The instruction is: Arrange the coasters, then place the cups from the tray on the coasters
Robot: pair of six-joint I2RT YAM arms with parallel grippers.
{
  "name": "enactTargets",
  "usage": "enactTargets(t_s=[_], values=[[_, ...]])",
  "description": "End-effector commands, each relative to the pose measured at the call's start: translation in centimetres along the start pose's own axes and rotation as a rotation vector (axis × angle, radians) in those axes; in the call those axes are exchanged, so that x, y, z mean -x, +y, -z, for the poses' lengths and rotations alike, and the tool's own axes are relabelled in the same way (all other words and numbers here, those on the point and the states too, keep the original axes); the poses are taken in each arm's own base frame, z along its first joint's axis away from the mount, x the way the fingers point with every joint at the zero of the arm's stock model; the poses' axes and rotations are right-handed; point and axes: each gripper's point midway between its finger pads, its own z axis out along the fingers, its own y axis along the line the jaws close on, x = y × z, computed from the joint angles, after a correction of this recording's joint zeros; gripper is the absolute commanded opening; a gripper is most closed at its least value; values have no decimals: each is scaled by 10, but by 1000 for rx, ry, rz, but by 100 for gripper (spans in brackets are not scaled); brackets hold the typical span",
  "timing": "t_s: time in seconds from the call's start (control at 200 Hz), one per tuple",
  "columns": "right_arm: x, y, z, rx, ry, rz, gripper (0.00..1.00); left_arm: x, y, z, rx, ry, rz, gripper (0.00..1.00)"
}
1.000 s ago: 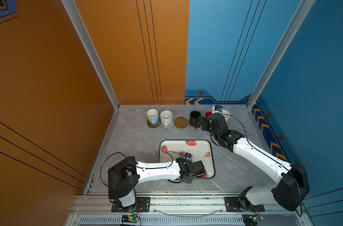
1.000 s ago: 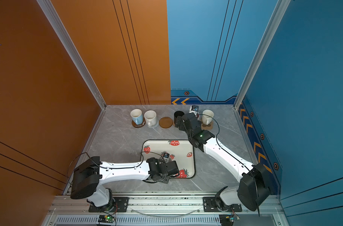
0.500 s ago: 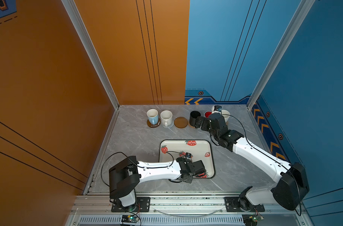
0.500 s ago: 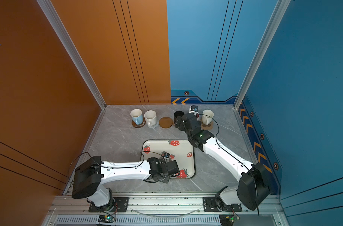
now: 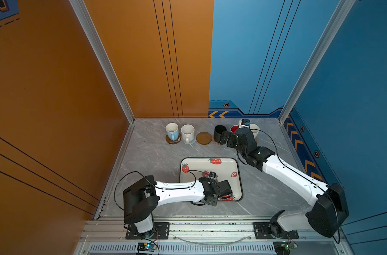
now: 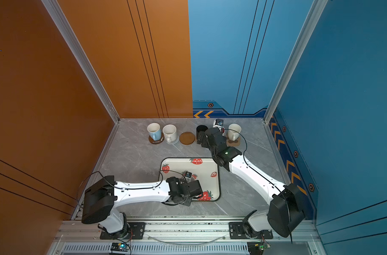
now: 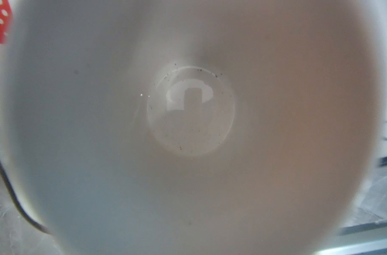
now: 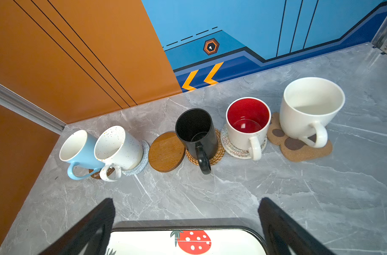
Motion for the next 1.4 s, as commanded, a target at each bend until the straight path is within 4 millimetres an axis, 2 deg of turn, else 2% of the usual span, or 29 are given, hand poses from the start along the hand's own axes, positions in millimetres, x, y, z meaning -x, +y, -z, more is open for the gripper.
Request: enactTargets(t_s=[0.0,0.656,1.392], values=[[-2,-4,-3,-4,-2,-14,100,5,7,5,26,-22,4,0],[0,-8,1,-3,-6,-18,100,25,9,34,-17,-125,5,0],[1,-14,0,1,4,-25,100,63,43,56,-36,-190,41,0]])
